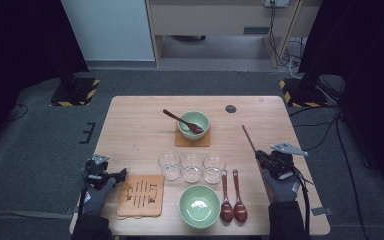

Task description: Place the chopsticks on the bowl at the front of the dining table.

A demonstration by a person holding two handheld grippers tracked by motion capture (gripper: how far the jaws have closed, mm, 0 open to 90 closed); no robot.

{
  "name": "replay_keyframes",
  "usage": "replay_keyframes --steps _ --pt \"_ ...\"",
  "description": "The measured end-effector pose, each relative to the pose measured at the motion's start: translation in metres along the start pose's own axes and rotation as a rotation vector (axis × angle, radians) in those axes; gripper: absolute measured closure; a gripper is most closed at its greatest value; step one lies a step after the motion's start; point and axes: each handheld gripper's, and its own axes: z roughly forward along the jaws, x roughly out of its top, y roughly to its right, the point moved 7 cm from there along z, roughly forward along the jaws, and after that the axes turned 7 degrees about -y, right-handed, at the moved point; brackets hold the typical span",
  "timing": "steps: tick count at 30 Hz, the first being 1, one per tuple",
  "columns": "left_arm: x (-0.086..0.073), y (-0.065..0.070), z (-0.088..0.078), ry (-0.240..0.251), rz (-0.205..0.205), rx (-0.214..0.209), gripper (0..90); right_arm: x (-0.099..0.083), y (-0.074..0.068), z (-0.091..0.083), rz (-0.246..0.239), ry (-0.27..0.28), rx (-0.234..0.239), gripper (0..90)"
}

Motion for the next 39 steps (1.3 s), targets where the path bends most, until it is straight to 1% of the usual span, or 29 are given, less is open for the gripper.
replay_keyframes --steps 7,13,18,24,30,35,36,37,39 --pt "0.000 0.000 0.000 0.000 0.000 0.000 0.0 0.028 0.005 -0.010 0.018 0.061 -0.003 84.8" --pt "0.000 0.000 0.000 0.000 0.000 0.000 0.0 0.048 0.002 -0.012 0.009 0.091 -0.002 84.8" --pt "0.000 0.000 0.000 0.000 0.001 0.000 0.0 0.063 -0.006 -0.011 -0.013 0.107 0.010 84.8" --pt "0.000 0.000 0.000 -0.001 0.001 0.000 0.0 0.085 -0.016 -0.011 -0.021 0.134 0.025 84.8" --pt "0.000 0.000 0.000 -0.001 0.001 0.001 0.0 0.107 -0.031 -0.011 -0.038 0.157 0.038 84.8" --pt "0.000 0.000 0.000 -0.001 0.001 0.001 0.0 0.122 -0.046 -0.005 -0.056 0.166 0.053 84.8" --pt "0.000 0.000 0.000 -0.001 0.001 0.001 0.0 0.122 -0.046 -0.005 -0.056 0.166 0.053 84.8" --pt "0.000 0.000 0.000 -0.001 0.001 0.000 0.0 0.127 -0.053 -0.001 -0.063 0.168 0.059 84.8" --pt "0.000 0.000 0.000 -0.001 0.001 0.000 0.0 0.129 -0.055 0.001 -0.065 0.168 0.059 84.8"
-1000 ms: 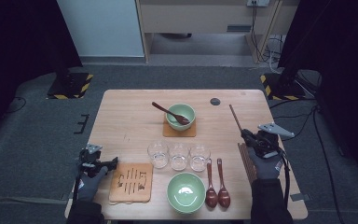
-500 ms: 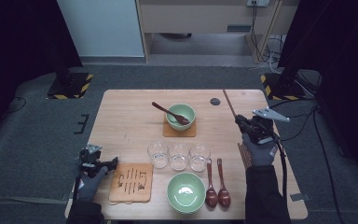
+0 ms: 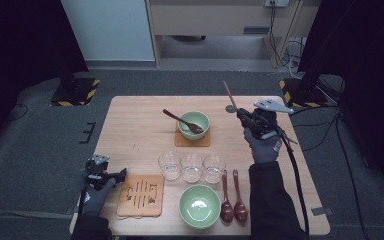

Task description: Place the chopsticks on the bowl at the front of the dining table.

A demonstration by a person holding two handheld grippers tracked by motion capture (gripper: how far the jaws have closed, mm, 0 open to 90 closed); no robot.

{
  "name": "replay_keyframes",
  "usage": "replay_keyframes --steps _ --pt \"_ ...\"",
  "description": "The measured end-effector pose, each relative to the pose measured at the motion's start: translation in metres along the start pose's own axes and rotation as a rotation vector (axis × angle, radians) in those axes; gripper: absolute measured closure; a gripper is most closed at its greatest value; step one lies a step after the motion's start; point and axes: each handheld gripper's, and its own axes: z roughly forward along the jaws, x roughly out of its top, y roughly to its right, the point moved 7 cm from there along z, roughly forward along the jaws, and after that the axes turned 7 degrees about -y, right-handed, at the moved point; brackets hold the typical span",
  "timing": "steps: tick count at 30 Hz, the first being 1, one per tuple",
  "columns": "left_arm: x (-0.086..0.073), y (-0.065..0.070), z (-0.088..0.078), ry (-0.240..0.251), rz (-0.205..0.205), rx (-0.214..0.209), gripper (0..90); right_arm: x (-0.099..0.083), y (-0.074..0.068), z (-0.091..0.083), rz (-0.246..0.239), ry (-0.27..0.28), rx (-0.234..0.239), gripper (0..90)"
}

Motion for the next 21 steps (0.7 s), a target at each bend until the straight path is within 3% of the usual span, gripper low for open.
replay_keyframes --steps 8,21 --pt "0.000 0.000 0.000 0.000 0.000 0.000 0.0 0.013 -0.013 0.024 -0.002 -0.004 0.010 84.8" --pt "0.000 0.000 0.000 0.000 0.000 0.000 0.0 0.027 -0.024 0.044 -0.006 0.003 0.027 84.8"
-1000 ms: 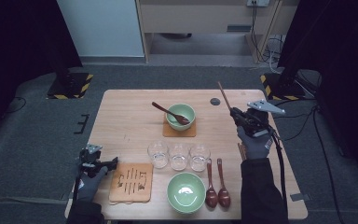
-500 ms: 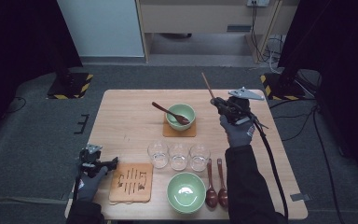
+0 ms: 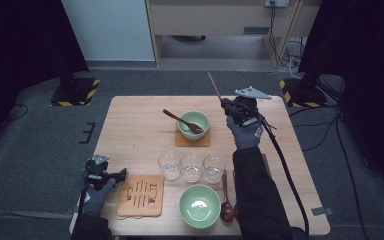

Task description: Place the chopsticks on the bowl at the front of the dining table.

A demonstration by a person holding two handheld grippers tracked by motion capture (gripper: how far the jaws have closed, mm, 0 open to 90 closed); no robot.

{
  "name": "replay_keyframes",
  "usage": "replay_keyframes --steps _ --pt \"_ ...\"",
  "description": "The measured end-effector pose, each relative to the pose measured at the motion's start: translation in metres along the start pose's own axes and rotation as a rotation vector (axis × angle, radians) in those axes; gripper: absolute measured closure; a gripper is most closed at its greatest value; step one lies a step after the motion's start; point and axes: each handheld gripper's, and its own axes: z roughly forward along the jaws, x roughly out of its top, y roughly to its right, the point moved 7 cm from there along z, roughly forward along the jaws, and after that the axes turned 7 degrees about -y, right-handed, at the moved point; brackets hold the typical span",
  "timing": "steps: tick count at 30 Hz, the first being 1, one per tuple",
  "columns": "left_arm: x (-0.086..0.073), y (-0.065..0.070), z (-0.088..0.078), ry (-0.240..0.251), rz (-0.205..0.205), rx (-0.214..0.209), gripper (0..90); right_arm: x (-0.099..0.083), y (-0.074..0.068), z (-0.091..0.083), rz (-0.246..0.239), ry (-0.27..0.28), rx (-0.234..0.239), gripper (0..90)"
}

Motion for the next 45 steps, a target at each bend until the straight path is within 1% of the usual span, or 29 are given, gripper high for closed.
replay_keyframes --steps 7,14,17,20,27,30,33,36,39,40,42,44,45 --pt "0.000 0.000 0.000 -0.001 0.001 0.000 0.0 0.005 -0.008 0.013 -0.011 -0.005 0.005 84.8" --pt "0.000 0.000 0.000 -0.001 0.001 -0.001 0.0 0.008 -0.011 0.024 -0.004 -0.007 0.008 84.8" --pt "0.000 0.000 0.000 -0.001 0.001 -0.001 0.0 0.009 -0.015 0.031 -0.011 -0.010 0.006 84.8" --pt "0.000 0.000 0.000 -0.001 0.002 -0.001 0.0 0.010 -0.017 0.034 -0.005 -0.004 0.015 84.8" --pt "0.000 0.000 0.000 -0.002 0.003 -0.001 0.0 0.011 -0.019 0.049 -0.015 -0.019 -0.002 84.8" --pt "0.000 0.000 0.000 -0.001 0.001 -0.001 0.0 0.011 -0.021 0.054 -0.002 -0.018 0.006 84.8" --pt "0.000 0.000 0.000 -0.001 0.001 -0.001 0.0 0.010 -0.021 0.059 0.011 -0.021 0.012 84.8" --pt "0.000 0.000 0.000 -0.001 0.002 -0.001 0.0 0.005 -0.023 0.069 0.016 -0.033 0.011 84.8" --pt "0.000 0.000 0.000 -0.001 0.002 -0.001 0.0 0.004 -0.024 0.073 0.017 -0.034 0.009 84.8" --pt "0.000 0.000 0.000 -0.001 0.002 -0.001 0.0 0.002 -0.025 0.079 0.018 -0.036 0.011 84.8" --pt "0.000 0.000 0.000 -0.001 0.002 -0.001 0.0 0.000 -0.027 0.083 0.017 -0.039 0.011 84.8" --pt "0.000 0.000 0.000 -0.001 0.002 -0.001 0.0 -0.001 -0.027 0.085 0.016 -0.038 0.009 84.8" --pt "0.000 0.000 0.000 -0.001 0.002 -0.001 0.0 -0.004 -0.028 0.091 0.023 -0.044 0.008 84.8"
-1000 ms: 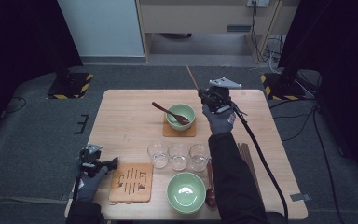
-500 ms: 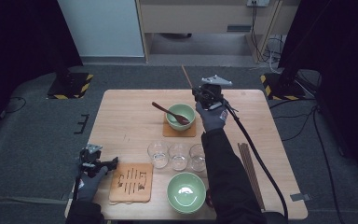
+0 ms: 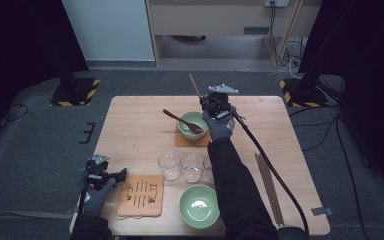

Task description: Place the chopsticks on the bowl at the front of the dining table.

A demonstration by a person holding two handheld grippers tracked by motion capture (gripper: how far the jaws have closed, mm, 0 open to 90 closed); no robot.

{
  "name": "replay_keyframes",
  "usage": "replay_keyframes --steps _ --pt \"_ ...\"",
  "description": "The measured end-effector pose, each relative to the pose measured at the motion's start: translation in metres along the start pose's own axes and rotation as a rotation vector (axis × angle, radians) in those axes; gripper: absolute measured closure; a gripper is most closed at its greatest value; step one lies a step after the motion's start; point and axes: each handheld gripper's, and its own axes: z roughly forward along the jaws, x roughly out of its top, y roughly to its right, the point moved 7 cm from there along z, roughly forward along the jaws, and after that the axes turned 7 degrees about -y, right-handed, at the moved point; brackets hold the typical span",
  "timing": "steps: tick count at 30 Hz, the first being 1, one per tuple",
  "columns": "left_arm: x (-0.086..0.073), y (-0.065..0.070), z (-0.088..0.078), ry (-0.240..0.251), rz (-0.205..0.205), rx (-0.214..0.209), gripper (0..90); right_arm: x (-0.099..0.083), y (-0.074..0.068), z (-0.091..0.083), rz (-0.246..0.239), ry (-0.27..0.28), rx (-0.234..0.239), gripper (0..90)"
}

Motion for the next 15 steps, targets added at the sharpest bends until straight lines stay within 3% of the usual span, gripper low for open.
replay_keyframes --steps 15 --pt "0.000 0.000 0.000 0.000 0.000 0.000 0.0 -0.031 -0.001 0.041 0.003 -0.104 -0.017 84.8"
